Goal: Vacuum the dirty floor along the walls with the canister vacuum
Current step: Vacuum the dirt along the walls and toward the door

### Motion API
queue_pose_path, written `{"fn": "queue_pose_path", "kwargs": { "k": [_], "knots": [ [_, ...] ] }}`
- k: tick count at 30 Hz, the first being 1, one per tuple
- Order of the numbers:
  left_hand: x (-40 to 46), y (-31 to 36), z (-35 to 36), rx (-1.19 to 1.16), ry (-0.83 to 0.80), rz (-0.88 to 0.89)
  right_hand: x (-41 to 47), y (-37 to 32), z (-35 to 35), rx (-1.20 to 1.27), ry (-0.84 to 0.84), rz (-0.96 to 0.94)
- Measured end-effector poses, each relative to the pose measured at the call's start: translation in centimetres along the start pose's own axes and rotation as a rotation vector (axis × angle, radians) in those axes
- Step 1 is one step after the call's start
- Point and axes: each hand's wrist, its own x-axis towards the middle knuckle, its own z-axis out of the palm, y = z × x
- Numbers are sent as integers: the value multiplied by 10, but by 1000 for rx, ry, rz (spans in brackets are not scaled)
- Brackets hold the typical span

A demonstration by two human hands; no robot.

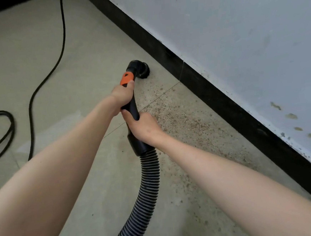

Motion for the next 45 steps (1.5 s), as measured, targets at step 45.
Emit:
{"fn": "queue_pose_path", "kwargs": {
  "k": [45],
  "knots": [
    [-39, -27, -21, -86, 74, -10, -44, 1, 24, 27, 45, 51]
  ]
}}
